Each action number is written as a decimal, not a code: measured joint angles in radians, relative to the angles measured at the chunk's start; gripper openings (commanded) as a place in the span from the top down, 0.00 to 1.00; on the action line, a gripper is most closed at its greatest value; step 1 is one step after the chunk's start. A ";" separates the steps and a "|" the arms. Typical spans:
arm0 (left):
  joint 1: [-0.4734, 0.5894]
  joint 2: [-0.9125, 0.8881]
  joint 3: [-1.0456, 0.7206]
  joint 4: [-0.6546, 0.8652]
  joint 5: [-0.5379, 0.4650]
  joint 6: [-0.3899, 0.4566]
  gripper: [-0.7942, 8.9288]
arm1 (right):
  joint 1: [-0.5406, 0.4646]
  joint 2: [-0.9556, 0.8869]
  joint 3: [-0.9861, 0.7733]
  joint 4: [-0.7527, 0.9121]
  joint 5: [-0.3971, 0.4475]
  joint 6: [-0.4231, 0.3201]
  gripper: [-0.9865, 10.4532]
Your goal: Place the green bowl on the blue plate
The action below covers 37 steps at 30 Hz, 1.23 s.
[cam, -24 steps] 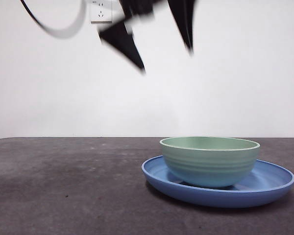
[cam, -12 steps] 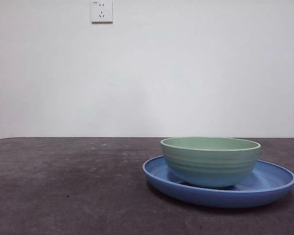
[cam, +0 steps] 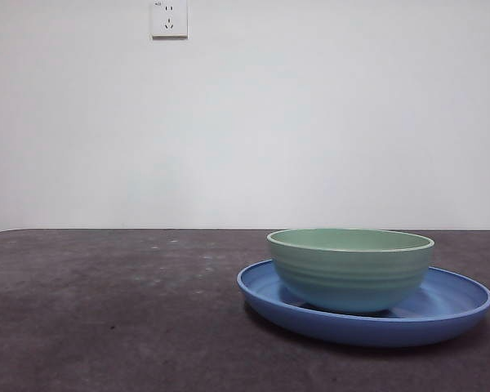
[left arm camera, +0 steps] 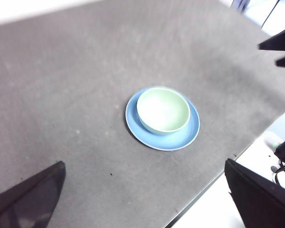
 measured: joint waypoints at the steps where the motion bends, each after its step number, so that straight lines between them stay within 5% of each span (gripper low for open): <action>1: 0.000 -0.056 -0.042 0.023 0.000 0.005 0.27 | 0.000 0.000 0.000 0.000 0.000 0.000 0.34; 10: 0.000 -0.352 -0.316 0.071 0.000 0.026 0.27 | 0.000 0.000 0.000 0.000 -0.002 0.000 0.34; 27: 0.000 -0.360 -0.397 0.132 0.000 0.026 0.27 | 0.000 0.011 0.001 -0.013 0.031 0.021 0.34; 37: 0.000 -0.360 -0.397 0.132 0.000 0.026 0.27 | -0.006 0.275 0.001 -0.083 0.075 0.048 0.34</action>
